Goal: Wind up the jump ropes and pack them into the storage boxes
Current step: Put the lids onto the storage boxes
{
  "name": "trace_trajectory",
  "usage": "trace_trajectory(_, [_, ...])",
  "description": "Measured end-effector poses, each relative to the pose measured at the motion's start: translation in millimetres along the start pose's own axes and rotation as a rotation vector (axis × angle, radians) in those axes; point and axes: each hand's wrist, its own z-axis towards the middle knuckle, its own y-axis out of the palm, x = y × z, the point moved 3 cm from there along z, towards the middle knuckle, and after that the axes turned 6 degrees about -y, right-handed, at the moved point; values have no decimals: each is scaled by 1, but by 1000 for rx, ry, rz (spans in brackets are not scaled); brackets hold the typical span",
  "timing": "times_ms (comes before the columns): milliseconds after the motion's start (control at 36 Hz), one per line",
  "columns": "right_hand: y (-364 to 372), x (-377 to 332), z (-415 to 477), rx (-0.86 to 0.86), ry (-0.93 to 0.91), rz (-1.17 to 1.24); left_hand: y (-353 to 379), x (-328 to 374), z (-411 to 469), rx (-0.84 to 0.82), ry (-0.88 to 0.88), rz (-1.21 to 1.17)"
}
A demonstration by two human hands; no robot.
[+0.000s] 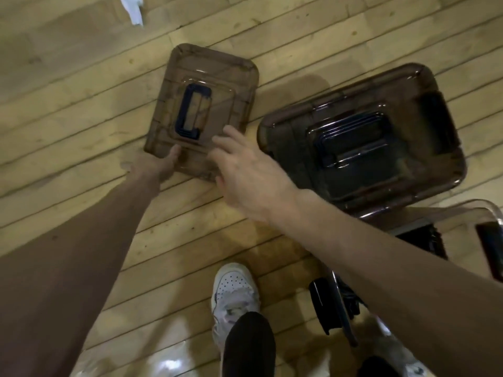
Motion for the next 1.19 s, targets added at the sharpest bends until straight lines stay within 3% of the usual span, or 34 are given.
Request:
trace_trajectory(111, [30,-4,15,-169,66,49,5,-2,-6,64,95,60])
trace_trajectory(250, [41,7,13,-219,245,234,-18,-9,-44,-112,178,-631])
trace_trajectory(333, [37,5,11,-239,218,276,-57,-11,-79,-167,289,-830])
trace_trajectory(417, [22,-10,5,-202,132,176,-107,-13,-103,-175,392,-894])
trace_trajectory(556, [-58,-47,-26,10,8,-94,-188,0,-167,-281,466,-1044])
trace_trajectory(667, [-147,-63,-86,119,74,-189,-220,34,-247,-489,573,-997])
trace_trajectory(750, [-197,-71,-154,114,258,-243,-218,62,-316,-724,620,-876])
trace_trajectory(833, [-209,-75,-211,114,423,-175,-200,76,-372,-816,647,-705])
trace_trajectory(972, [-165,-69,-299,123,579,-40,-126,42,-432,-879,606,-494])
trace_trajectory(1194, [-36,-47,-374,-96,701,-22,8,-64,-423,-889,449,-374])
